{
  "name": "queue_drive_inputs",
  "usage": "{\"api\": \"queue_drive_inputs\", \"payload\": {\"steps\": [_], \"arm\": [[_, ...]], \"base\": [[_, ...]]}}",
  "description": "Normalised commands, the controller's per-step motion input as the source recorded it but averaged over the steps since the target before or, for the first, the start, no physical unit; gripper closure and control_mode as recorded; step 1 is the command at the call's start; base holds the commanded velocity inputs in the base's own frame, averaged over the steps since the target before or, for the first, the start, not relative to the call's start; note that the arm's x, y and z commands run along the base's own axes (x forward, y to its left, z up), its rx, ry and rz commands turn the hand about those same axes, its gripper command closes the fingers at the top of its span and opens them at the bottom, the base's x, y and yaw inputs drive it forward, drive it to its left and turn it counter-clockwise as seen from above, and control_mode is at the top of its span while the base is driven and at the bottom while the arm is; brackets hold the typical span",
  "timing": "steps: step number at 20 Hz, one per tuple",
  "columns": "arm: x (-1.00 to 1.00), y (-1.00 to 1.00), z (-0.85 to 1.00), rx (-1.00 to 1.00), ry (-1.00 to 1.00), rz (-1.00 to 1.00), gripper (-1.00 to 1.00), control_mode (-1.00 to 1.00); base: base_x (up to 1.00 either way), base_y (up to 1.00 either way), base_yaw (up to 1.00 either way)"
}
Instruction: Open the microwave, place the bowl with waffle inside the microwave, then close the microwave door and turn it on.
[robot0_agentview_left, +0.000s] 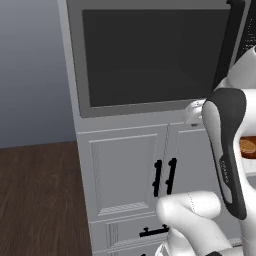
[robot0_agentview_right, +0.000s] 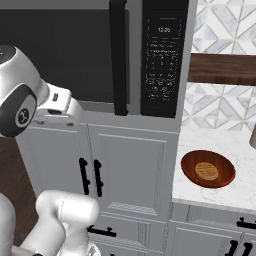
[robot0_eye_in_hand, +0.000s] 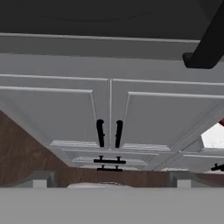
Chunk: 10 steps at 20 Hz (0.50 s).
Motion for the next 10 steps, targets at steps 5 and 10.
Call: {"api": "queue_drive_inputs", "payload": {"steps": [5, 10], "arm": [[0.00, 0.00, -0.01, 0.00, 0.00, 0.00, -1.00, 1.00], [0.00, 0.00, 0.00, 0.00, 0.00, 0.00, -1.00, 1.00]], "base": [[0.00, -0.04, 0.00], [-0.29, -0.43, 0.00]]}}
